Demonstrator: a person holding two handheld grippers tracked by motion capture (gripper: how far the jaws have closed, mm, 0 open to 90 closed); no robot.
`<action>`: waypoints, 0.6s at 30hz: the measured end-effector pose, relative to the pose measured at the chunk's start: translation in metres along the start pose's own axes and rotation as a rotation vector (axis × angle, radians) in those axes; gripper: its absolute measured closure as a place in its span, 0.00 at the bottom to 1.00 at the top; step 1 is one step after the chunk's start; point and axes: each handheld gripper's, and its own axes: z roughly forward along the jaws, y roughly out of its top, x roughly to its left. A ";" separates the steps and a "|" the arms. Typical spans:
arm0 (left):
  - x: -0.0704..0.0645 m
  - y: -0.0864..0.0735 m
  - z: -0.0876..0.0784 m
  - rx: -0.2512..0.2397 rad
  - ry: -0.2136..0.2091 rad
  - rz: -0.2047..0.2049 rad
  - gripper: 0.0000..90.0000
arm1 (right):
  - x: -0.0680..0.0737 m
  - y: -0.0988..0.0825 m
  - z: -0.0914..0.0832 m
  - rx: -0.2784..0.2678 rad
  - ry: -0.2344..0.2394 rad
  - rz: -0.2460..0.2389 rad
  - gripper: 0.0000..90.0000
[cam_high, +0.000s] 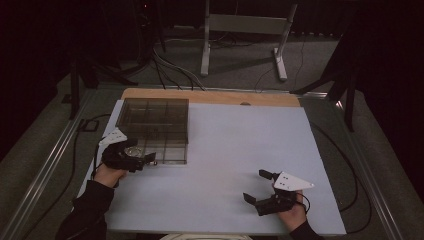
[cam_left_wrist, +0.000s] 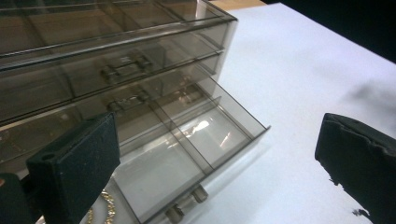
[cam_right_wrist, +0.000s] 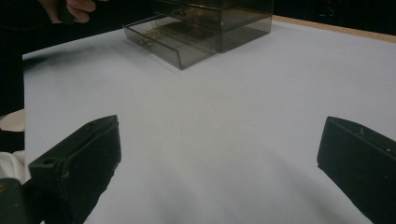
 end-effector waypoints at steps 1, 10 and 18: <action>-0.002 -0.001 0.000 -0.004 -0.013 0.005 0.01 | 0.000 0.000 0.000 -0.001 0.001 0.001 0.00; -0.016 -0.009 -0.004 -0.003 -0.038 0.037 0.01 | 0.000 0.000 0.002 0.002 -0.001 0.000 0.00; -0.028 -0.023 -0.004 0.005 -0.048 0.061 0.01 | 0.000 0.000 0.001 0.002 -0.001 0.001 0.00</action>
